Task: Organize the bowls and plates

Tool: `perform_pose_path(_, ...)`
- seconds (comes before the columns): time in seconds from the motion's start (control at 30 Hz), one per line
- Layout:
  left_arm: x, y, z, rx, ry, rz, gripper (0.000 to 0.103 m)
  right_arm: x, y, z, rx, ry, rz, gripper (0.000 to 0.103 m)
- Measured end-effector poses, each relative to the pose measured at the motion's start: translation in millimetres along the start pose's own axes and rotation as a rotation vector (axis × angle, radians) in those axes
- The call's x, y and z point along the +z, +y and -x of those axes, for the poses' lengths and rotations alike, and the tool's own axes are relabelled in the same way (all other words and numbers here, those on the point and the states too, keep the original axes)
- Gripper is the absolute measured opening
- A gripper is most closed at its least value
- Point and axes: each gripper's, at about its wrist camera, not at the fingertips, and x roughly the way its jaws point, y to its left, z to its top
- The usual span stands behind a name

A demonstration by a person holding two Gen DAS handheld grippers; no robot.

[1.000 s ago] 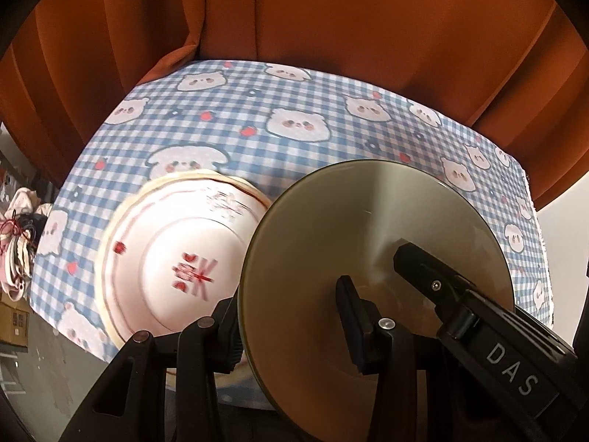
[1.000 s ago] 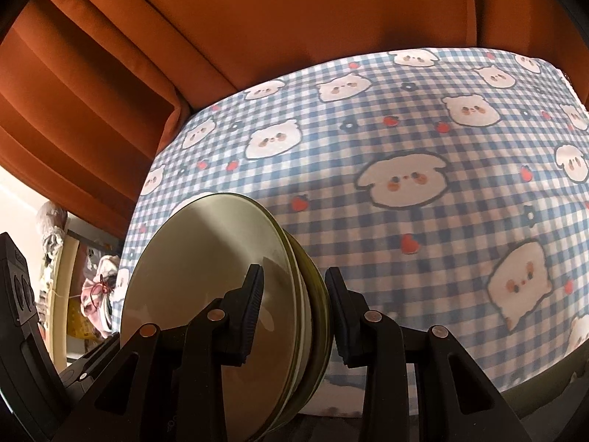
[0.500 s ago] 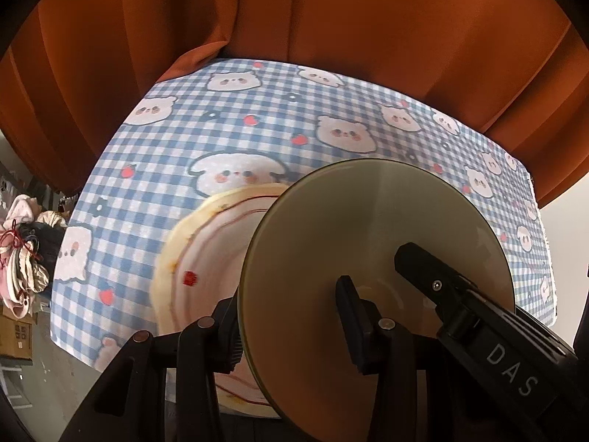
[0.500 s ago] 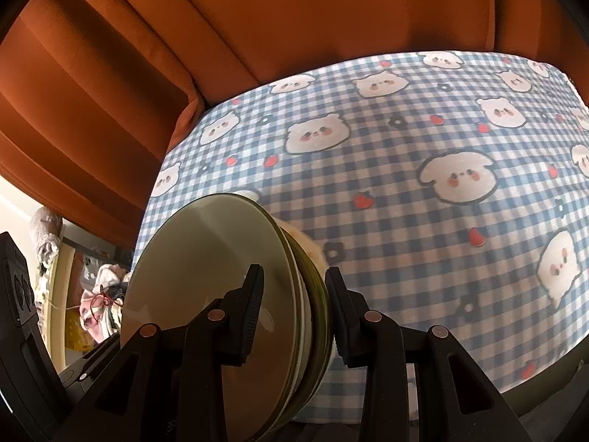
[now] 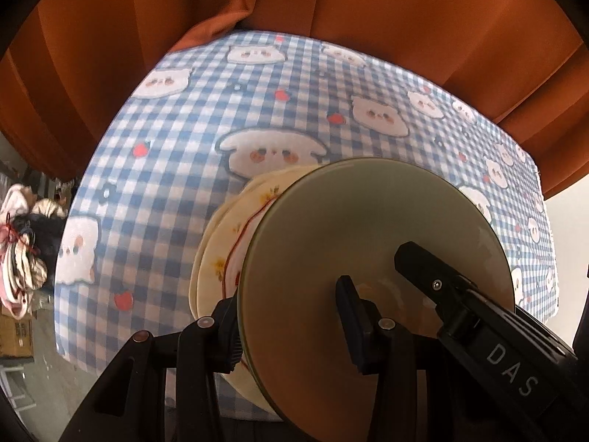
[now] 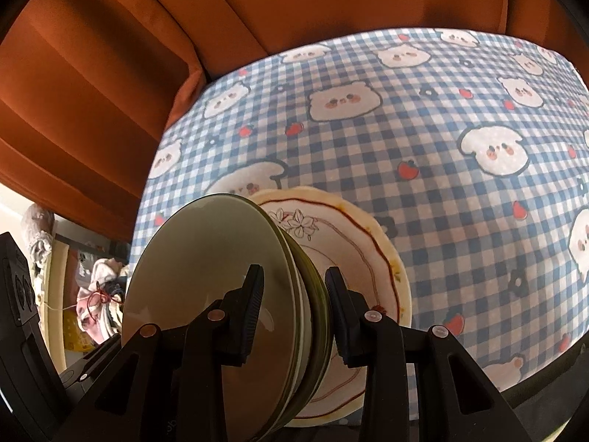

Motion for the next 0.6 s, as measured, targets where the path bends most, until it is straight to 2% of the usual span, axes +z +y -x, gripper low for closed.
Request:
perform_pose_path(0.3, -4, -7, 0, 0.015, -0.035, -0.079, 0.043, -1, 3, -3, -0.065, -0.008, -0.008, 0.037)
perform_pose_path(0.6, -11, 1, 1, -0.013, -0.064, -0.067, 0.044, -9, 8, -1, -0.109, -0.014, 0.010, 0.036)
